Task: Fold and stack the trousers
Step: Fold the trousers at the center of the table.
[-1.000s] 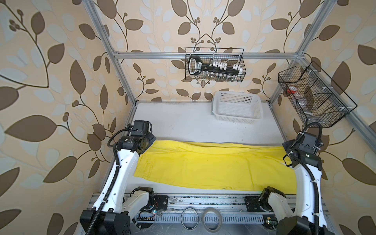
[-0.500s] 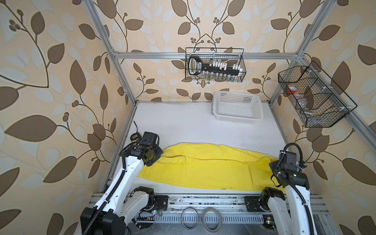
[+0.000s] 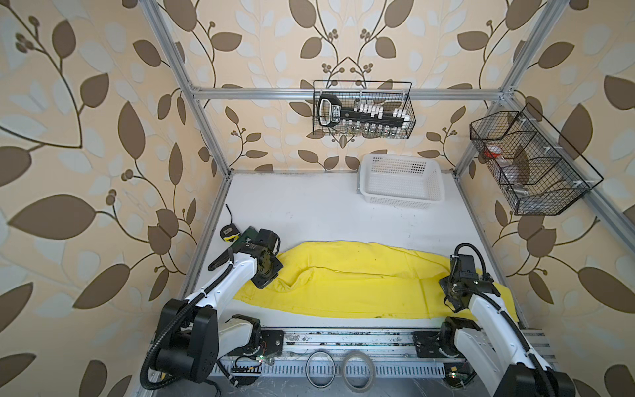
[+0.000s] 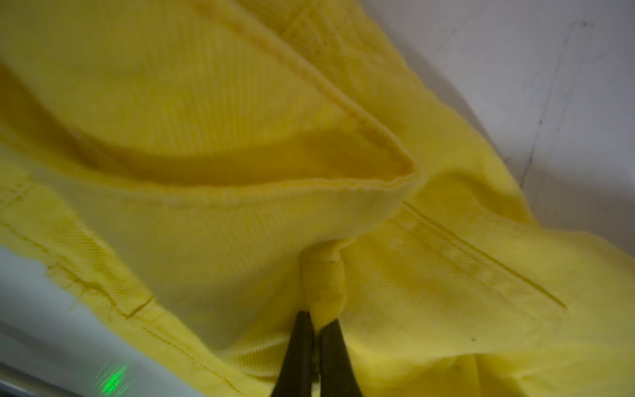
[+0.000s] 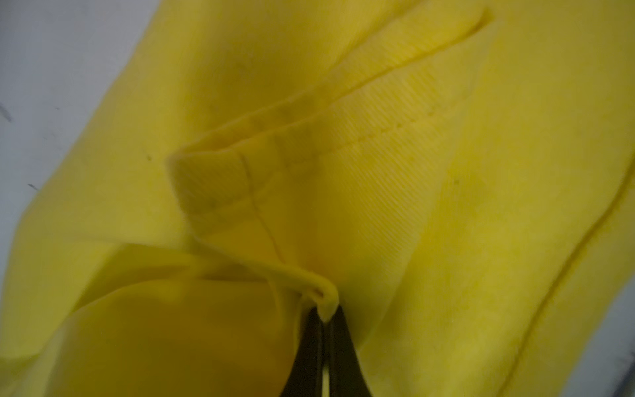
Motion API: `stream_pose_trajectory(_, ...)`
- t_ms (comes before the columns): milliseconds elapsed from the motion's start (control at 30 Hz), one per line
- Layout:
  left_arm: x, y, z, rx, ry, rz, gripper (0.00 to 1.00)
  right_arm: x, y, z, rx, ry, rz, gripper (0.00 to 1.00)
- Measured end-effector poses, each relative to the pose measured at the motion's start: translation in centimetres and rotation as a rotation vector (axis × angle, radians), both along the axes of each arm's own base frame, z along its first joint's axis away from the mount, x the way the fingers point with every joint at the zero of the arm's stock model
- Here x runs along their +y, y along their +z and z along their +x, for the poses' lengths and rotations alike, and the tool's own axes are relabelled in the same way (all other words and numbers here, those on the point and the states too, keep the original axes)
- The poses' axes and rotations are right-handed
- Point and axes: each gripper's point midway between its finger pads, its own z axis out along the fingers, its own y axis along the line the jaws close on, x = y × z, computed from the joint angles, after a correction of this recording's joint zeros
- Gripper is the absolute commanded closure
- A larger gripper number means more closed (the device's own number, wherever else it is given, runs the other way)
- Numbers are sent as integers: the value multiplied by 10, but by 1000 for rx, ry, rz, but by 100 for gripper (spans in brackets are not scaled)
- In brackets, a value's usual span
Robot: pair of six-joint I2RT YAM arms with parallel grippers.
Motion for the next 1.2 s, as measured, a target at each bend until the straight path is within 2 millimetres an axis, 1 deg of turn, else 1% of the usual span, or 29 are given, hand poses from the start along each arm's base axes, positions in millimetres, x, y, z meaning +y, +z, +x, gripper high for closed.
stream_pose_trajectory(133,0,-14,6,46,-1,14,100,-5,0,26,-44,-5,-12,100)
stream_pose_trajectory(200,-1,-14,12,56,-7,27,100,-7,0,40,-61,-4,-14,100)
stream_pose_trajectory(267,0,-12,24,53,-10,48,100,-9,1,53,-73,-3,-15,100)
stream_pose_trajectory(400,0,-9,58,33,-28,88,100,-12,3,79,-90,0,-17,100)
stream_pose_trajectory(533,3,-9,80,20,-22,125,100,-17,3,101,-110,-7,-3,100)
stream_pose_trajectory(700,10,-1,106,-3,-12,171,100,-18,4,121,-127,3,13,100)
stream_pose_trajectory(767,11,6,116,-21,-20,191,100,-18,5,122,-130,8,20,100)
stream_pose_trajectory(867,14,23,130,-55,-36,220,100,-21,8,119,-126,18,32,100)
stream_pose_trajectory(933,16,35,138,-77,-50,244,100,-24,15,115,-124,27,32,100)
stream_pose_trajectory(1000,18,45,141,-92,-65,258,100,-29,28,114,-138,39,20,100)
stream_pose_trajectory(1067,21,54,136,-97,-81,275,100,-34,47,116,-172,53,-3,100)
stream_pose_trajectory(1200,30,84,119,-141,-107,299,100,-45,89,120,-257,70,-54,100)
